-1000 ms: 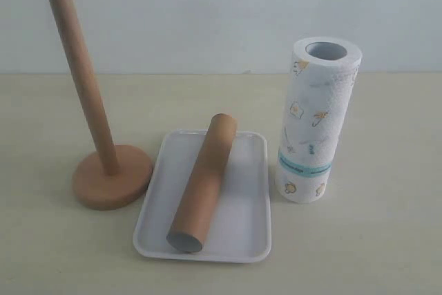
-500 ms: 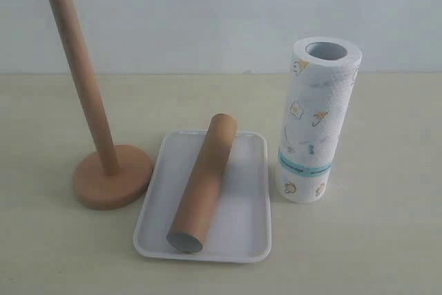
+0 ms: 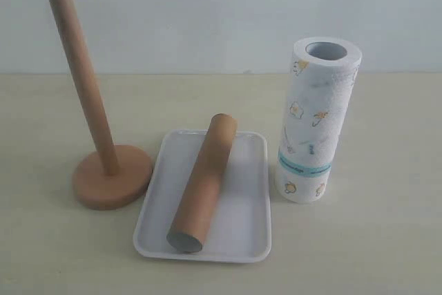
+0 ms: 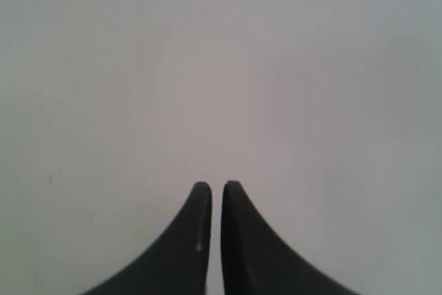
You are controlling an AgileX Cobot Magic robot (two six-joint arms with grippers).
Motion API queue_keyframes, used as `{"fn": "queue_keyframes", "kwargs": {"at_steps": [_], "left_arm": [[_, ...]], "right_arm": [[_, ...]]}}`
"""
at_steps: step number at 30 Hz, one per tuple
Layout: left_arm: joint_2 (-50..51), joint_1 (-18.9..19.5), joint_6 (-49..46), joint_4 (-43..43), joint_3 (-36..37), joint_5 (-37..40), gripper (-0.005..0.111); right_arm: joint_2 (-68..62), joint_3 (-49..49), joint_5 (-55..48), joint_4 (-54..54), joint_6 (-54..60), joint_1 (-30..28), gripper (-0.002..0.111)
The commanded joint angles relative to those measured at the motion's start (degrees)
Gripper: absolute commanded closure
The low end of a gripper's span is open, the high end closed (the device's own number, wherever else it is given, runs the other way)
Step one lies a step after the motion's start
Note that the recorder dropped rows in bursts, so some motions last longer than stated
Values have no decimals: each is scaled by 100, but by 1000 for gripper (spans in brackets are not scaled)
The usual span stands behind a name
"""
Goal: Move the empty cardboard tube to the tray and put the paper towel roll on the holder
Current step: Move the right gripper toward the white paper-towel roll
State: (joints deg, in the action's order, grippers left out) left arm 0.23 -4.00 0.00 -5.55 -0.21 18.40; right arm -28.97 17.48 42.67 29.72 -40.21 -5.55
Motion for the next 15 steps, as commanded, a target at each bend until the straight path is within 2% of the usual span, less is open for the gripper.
{"fn": "queue_keyframes", "kwargs": {"at_steps": [1, 5, 9, 15], "left_arm": [[-23, -29, 43, 23, 21, -23, 102], [-23, -29, 43, 23, 21, -23, 102], [-23, -29, 43, 23, 21, -23, 102], [-23, -29, 43, 23, 21, -23, 102]], "right_arm": [[-1655, 18, -179, 1699, -1550, -19, 103], [-3080, 18, -152, 2466, -2018, 16, 103], [-3827, -35, 336, 2506, -1822, 292, 103], [-4730, -35, 333, 2519, -1541, 972, 103]]}}
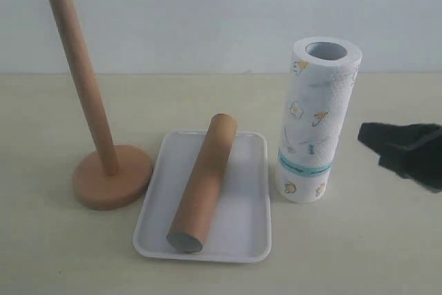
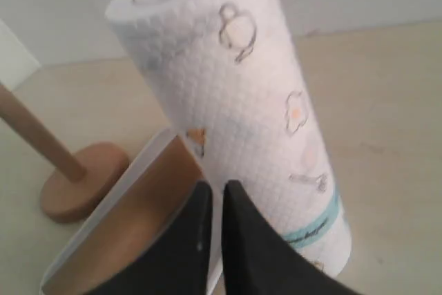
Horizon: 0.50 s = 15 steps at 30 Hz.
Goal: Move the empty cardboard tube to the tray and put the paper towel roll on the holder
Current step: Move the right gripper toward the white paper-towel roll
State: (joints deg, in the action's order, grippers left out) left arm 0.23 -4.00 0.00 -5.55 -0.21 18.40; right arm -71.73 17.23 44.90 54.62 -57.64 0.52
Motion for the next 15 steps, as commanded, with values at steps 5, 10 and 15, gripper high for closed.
{"fn": "queue_keyframes", "kwargs": {"at_steps": [5, 10, 15], "left_arm": [[-23, -29, 43, 23, 21, -13, 102], [-23, -29, 43, 23, 21, -13, 102], [-23, -29, 43, 23, 21, -13, 102]], "right_arm": [[-867, -10, 72, -376, 771, 638, 103], [-883, -10, 97, -477, 981, 638, 103], [-883, 11, 168, -548, 981, 638, 103]]}}
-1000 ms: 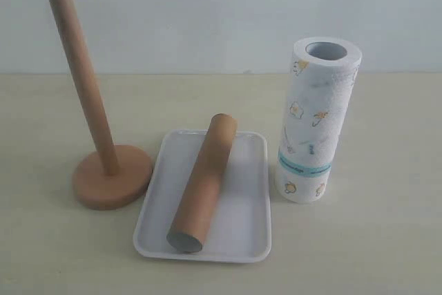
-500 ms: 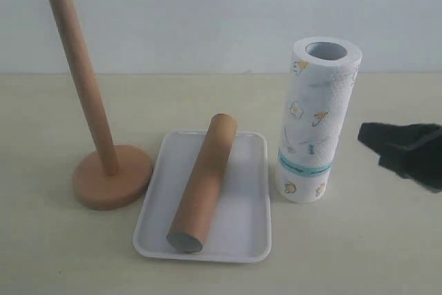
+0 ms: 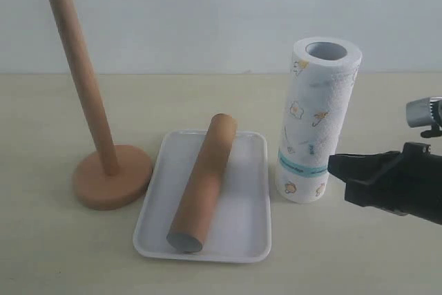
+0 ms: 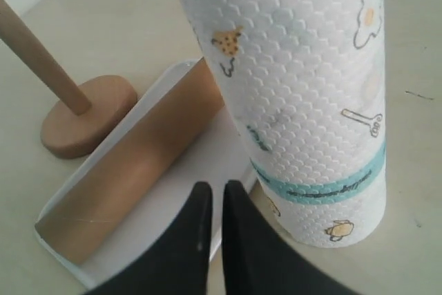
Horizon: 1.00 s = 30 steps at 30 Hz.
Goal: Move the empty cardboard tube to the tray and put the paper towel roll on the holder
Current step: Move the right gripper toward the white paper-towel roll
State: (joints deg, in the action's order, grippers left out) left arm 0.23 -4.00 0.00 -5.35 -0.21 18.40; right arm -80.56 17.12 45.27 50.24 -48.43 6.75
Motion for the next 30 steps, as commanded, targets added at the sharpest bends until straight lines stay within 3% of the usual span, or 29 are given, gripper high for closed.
{"fn": "queue_keyframes", "kwargs": {"at_steps": [1, 13, 17, 22, 30], "left_arm": [[-23, -29, 43, 2, 21, -13, 102], [-23, -29, 43, 2, 21, -13, 102], [-23, -29, 43, 2, 21, -13, 102], [-23, -29, 43, 2, 21, -13, 102], [-23, -29, 43, 2, 21, -13, 102]], "right_arm": [[-1, 23, 194, -127, 61, 14, 103], [-1, 23, 306, -746, 322, 14, 100], [-1, 23, 344, -746, 322, 14, 72], [-1, 23, 344, -746, 810, 14, 2], [-1, 26, 598, -749, 1068, 14, 3]]}}
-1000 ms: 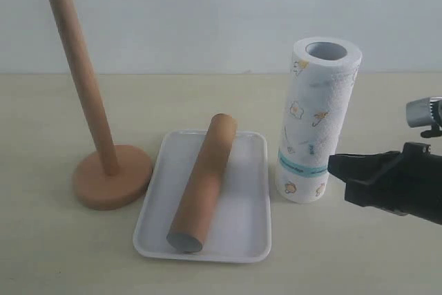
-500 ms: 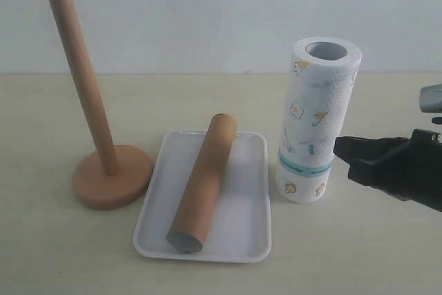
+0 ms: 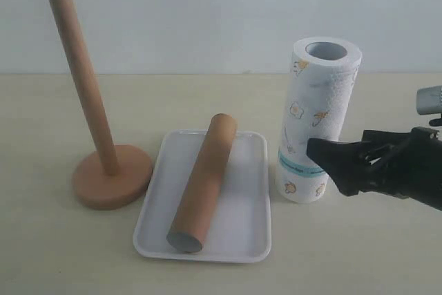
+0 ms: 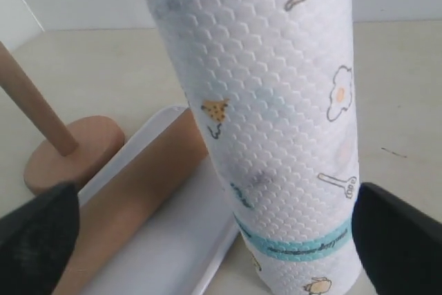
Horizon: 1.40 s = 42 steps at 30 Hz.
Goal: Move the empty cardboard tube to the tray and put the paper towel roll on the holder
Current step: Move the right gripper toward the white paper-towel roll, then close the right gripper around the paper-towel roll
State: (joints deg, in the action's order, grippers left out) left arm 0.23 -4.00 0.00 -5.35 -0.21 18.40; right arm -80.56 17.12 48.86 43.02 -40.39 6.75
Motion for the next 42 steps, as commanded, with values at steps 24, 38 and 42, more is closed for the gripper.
{"fn": "queue_keyframes", "kwargs": {"at_steps": [24, 38, 42], "left_arm": [[-23, -29, 43, 2, 21, -13, 102], [-23, -29, 43, 2, 21, -13, 102], [-23, -29, 43, 2, 21, -13, 102]], "right_arm": [[-11, 390, 518, -825, 1682, 254, 3], [-11, 578, 211, -1081, 1640, 254, 3], [-11, 578, 226, -1096, 1640, 254, 3]]}}
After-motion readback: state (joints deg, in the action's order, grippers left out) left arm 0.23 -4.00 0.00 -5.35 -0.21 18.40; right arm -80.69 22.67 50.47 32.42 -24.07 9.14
